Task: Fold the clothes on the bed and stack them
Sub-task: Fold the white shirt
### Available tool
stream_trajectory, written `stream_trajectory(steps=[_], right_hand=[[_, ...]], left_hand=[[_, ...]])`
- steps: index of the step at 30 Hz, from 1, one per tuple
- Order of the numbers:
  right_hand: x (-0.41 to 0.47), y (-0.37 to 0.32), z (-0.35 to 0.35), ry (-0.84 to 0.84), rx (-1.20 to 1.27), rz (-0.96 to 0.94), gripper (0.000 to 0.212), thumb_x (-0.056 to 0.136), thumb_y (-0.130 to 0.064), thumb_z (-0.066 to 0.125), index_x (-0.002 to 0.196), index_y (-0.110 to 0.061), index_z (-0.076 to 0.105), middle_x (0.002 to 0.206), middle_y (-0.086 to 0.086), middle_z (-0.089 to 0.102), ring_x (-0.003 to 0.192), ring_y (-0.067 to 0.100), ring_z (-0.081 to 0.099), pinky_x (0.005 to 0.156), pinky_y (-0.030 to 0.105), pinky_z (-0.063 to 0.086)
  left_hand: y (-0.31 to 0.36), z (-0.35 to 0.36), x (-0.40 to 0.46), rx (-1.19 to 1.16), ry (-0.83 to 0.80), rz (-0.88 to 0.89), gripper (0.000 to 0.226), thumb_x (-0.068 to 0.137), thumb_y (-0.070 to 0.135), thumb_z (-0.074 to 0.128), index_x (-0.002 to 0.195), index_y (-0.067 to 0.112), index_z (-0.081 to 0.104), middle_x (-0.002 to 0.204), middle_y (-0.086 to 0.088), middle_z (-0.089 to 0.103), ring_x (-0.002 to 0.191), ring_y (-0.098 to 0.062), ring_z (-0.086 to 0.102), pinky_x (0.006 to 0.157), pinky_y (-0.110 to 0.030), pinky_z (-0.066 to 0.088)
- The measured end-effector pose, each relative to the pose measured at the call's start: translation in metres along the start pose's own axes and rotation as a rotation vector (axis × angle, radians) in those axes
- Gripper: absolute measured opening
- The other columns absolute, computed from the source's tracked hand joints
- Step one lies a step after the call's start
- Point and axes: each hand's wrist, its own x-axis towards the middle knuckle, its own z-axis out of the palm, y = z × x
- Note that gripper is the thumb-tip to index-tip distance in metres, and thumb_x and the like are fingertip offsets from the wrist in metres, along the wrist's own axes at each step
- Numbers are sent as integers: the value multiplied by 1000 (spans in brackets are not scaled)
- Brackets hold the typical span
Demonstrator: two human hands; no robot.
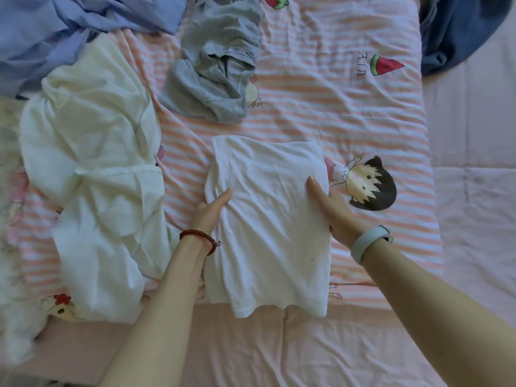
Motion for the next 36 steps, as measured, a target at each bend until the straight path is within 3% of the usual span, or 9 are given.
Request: stream_trajectory(steps=[3, 5, 10, 14, 16, 18, 22, 30, 36], right_hand=[[-12, -32, -7, 50, -40, -121, 21, 94, -40, 49, 111, -30, 53, 103, -7, 62, 90, 9, 61, 70, 24, 53], [-17, -63, -13, 103, -106, -195, 18, 95, -37, 48, 105, -24, 53, 106, 2, 61, 94, 19, 60, 78, 34, 53], [-38, -173, -25, 207, -177, -490, 12, 97, -20, 46, 98, -10, 53, 93, 9, 58, 84, 27, 56, 64, 27, 45], [-64, -249, -33, 251, -105, -678, 11, 97, -17, 45, 94, -9, 51, 82, 0, 54, 74, 16, 49, 47, 12, 40], [-80, -270, -33, 206, -19, -745, 7, 96, -22, 48, 99, -16, 48, 87, -5, 54, 79, 13, 53, 57, 14, 45], [-94, -274, -31, 135, 33, -773, 18, 95, -31, 50, 109, -22, 44, 95, -11, 56, 83, 3, 57, 66, 15, 49], [-87, -218, -31, 88, -56, -718, 22, 93, -37, 52, 110, -24, 53, 99, -9, 63, 85, -2, 63, 71, 17, 52], [-65, 23, -33, 32, -393, -350, 32, 93, -28, 53, 121, -11, 55, 109, 4, 62, 89, 6, 59, 66, 11, 45], [-84, 54, -32, 225, -351, -373, 32, 93, -42, 48, 109, -15, 51, 92, -11, 54, 83, 12, 53, 66, 19, 41]], left_hand=[[33, 0, -17, -51, -48, 59, 58, 66, 47, 75, 113, 14, 64, 107, -3, 69, 101, -24, 64, 94, -42, 49], [67, 1, -33, -72, -53, 135, 43, 71, 43, 72, 105, 17, 65, 102, -1, 69, 96, -20, 65, 95, -39, 48], [174, 12, -84, -83, -34, 414, 77, 60, 64, 64, 119, 16, 56, 116, 1, 62, 108, -21, 58, 101, -41, 43], [240, 24, -124, -159, -8, 642, 25, 89, 45, 56, 98, 22, 51, 88, 17, 54, 88, -8, 56, 81, -22, 48], [258, 26, -141, -177, -13, 718, 23, 91, 43, 53, 99, 22, 52, 84, 17, 55, 78, 1, 54, 67, -13, 44], [262, 27, -147, -194, 5, 754, 24, 91, 44, 53, 101, 23, 52, 89, 15, 57, 82, -1, 55, 71, -16, 46], [206, 25, -121, -90, -3, 764, 43, 88, 56, 50, 117, 26, 52, 119, 10, 55, 111, -10, 53, 92, -25, 42], [-31, 23, -77, 165, 76, 278, 26, 98, 35, 42, 98, 13, 56, 85, 11, 56, 95, -17, 53, 71, -22, 36], [-63, 32, -84, 271, 269, 499, 30, 97, 34, 44, 101, 6, 55, 86, -5, 59, 85, -26, 55, 66, -28, 32]])
